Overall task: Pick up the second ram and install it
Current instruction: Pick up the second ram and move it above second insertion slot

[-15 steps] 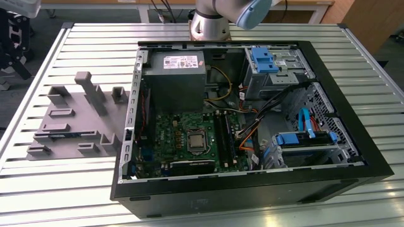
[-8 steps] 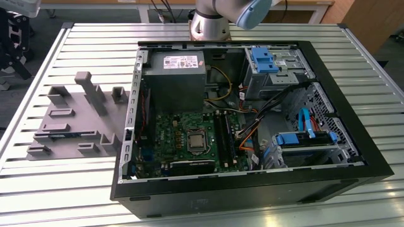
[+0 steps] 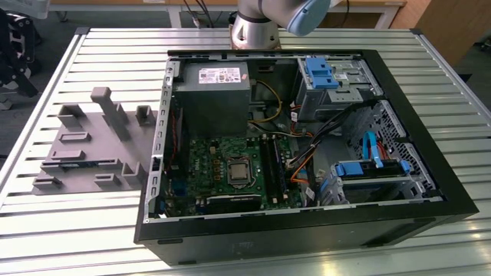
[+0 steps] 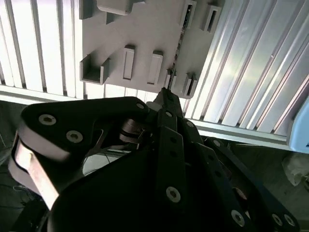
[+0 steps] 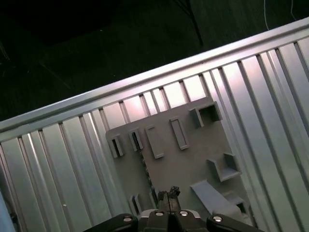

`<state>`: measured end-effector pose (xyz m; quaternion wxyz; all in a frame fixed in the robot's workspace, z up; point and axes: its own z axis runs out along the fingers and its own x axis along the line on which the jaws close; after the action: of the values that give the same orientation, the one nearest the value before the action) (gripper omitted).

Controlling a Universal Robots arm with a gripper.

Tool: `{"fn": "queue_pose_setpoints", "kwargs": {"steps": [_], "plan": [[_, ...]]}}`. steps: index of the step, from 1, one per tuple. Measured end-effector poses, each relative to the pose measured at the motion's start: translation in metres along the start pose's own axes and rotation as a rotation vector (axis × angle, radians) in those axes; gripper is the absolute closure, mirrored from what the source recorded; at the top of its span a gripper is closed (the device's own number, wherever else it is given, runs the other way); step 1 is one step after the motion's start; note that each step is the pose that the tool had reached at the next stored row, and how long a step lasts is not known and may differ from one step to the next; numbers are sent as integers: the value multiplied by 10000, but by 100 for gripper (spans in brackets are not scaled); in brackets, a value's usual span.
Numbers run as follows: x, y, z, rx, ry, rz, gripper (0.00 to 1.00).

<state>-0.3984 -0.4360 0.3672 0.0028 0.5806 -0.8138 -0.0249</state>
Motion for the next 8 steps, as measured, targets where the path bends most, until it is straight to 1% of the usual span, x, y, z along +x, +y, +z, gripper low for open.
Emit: {"fn": "queue_pose_setpoints", "kwargs": {"steps": [8], "plan": [[0,-1,19,-37,66,-1453,89]]}}
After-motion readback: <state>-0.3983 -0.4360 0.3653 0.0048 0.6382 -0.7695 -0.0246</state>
